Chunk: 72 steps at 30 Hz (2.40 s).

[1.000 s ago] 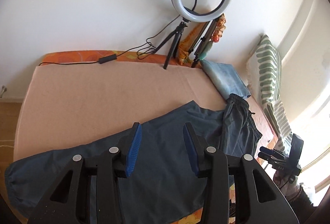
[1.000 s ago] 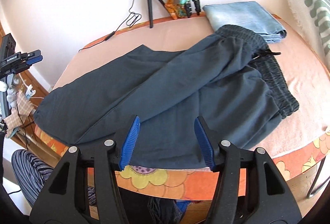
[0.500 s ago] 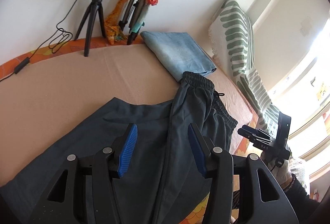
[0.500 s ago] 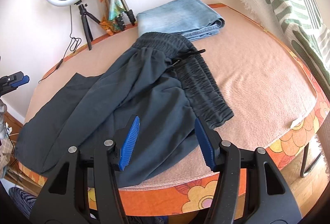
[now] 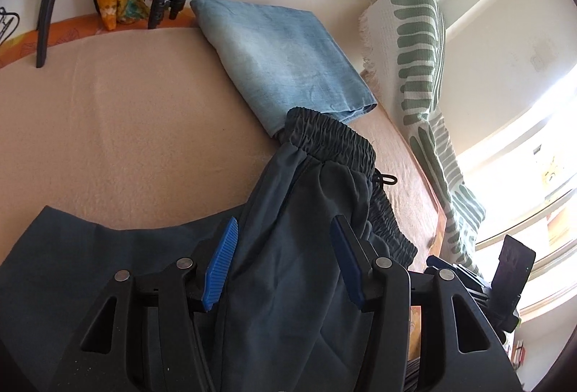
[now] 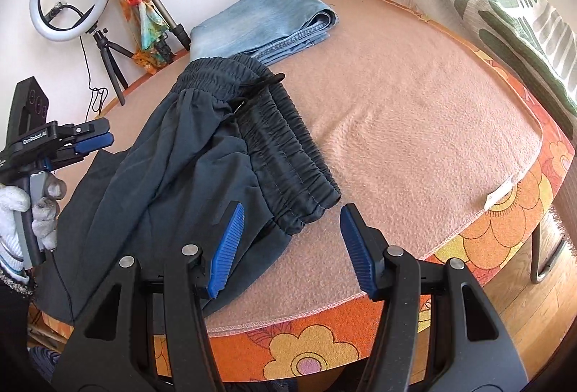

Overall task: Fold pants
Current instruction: 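Grasp the waistband with the left gripper while the right gripper grasps it beside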

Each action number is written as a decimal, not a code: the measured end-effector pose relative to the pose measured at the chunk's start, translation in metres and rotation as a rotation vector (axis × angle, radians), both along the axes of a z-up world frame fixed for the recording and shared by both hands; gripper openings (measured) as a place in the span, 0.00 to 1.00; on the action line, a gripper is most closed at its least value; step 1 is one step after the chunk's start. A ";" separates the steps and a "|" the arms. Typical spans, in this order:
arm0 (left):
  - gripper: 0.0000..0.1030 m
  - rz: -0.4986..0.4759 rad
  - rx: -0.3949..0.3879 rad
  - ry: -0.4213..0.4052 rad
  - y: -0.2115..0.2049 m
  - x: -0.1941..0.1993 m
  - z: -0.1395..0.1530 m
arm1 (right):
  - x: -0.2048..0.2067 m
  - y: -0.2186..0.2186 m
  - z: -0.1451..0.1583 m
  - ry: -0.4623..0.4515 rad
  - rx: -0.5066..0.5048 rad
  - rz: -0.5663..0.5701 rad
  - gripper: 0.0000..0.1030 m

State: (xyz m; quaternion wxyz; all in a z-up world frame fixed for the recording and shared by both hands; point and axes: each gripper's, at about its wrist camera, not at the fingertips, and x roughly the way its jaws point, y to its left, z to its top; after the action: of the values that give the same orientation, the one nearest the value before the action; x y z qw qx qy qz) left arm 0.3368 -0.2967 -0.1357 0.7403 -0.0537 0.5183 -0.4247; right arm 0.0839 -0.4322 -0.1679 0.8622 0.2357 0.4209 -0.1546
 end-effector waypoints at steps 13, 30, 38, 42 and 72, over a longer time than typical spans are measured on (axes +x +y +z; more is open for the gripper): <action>0.47 -0.003 -0.020 0.065 -0.032 0.021 -0.037 | 0.013 -0.008 -0.015 0.050 0.000 0.002 0.57; 0.01 -0.088 -0.129 -0.118 -0.044 -0.027 0.017 | -0.001 -0.023 0.005 -0.032 -0.003 -0.050 0.57; 0.01 -0.212 -0.144 -0.167 -0.060 -0.084 0.029 | -0.016 -0.042 0.014 -0.129 0.088 -0.094 0.57; 0.01 -0.285 -0.109 -0.164 -0.078 -0.111 0.017 | -0.024 -0.054 0.017 -0.201 0.178 -0.108 0.57; 0.01 -0.381 -0.004 -0.150 -0.118 -0.164 -0.032 | 0.001 -0.052 -0.060 -0.178 0.597 -0.165 0.67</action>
State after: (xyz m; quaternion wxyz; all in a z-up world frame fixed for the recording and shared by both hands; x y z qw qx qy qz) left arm 0.1724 -0.4143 -0.1677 0.6829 0.0755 0.4619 -0.5609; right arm 0.0849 -0.4843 -0.2281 0.7728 0.5243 0.3501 -0.0725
